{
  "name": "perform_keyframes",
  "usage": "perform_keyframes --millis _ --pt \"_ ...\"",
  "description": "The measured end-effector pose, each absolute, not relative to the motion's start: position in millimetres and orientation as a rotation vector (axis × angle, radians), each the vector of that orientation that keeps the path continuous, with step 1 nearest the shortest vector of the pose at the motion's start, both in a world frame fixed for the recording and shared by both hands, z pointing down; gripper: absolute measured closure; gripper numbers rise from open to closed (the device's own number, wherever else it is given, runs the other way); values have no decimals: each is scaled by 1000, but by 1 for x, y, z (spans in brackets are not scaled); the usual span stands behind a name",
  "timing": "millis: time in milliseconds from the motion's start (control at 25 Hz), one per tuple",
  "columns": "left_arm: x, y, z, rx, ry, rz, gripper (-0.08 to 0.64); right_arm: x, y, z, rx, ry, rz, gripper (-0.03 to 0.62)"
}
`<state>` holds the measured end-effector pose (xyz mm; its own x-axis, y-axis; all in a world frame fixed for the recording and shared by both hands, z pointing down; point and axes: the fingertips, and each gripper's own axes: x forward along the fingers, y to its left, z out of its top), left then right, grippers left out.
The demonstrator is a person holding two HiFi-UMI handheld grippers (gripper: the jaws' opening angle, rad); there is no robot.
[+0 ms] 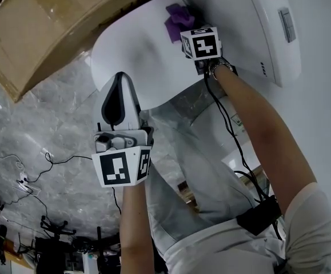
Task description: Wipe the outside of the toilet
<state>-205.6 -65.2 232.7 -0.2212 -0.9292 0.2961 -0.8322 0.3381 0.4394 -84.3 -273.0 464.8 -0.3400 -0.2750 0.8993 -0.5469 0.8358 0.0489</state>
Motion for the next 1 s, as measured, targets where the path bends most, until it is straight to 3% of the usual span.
perform_keyframes --millis 1000 --pt "-292 90 236 1531 -2108 -241 554 -216 -39 489 346 -1957 358 457"
